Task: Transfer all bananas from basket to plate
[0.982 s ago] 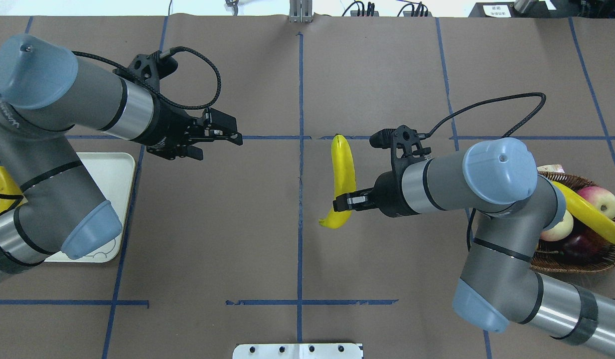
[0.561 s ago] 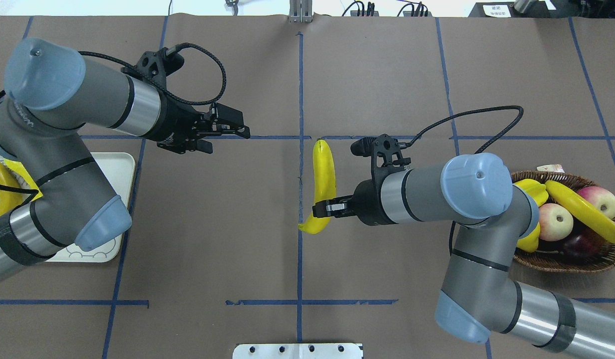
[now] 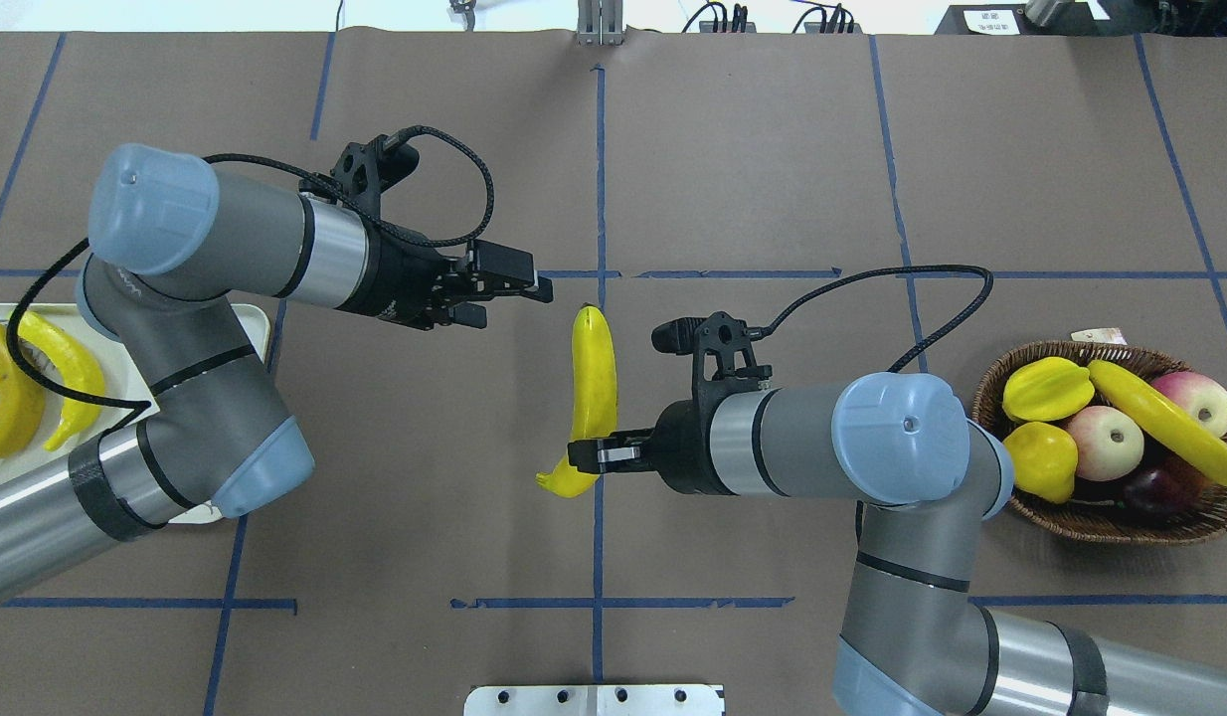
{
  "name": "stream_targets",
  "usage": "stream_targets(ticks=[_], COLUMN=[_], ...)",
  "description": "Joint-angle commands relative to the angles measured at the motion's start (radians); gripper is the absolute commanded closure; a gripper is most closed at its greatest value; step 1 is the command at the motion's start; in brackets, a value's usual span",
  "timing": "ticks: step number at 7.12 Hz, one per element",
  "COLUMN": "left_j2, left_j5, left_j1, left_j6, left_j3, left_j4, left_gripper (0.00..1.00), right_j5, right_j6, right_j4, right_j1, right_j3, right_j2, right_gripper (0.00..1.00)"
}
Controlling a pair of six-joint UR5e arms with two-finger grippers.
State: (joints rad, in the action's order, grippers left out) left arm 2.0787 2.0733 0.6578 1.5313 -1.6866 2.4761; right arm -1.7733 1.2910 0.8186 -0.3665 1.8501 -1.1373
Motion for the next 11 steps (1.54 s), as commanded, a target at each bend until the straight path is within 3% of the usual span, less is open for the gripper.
stream_targets(ticks=[1,5,6,7,8,11], left_j2=[0.029,0.052,0.055,0.055,0.055,0.055], left_j5=[-0.091,-0.141,-0.141,-0.141,-0.141,-0.141], left_j1=[-0.075,-0.135,-0.135,-0.135,-0.135,-0.135], left_j6=[0.050,0.075,0.075,0.076,0.076,0.078], left_j3=[0.002,0.031,0.033,0.033,0.033,0.031], left_j4=[0.030,0.032,0.032,0.032,0.032,0.032], left_gripper=[0.01,0.02,0.21,0.48,0.62,0.68], right_j5=[0.002,0.000,0.000,0.000,0.000,0.000], right_j6=[0.010,0.017,0.019,0.019,0.019,0.019], right_j4=[-0.001,-0.006,-0.006,-0.006,-0.006,-0.006], right_j1=[0.001,0.003,0.003,0.003,0.003,0.003], right_j3=[-0.003,0.001,0.004,0.004,0.004,0.006], right_j2=[0.002,0.002,0.002,0.002,0.002,0.002], right_gripper=[0.92,0.92,0.92,0.92,0.92,0.92])
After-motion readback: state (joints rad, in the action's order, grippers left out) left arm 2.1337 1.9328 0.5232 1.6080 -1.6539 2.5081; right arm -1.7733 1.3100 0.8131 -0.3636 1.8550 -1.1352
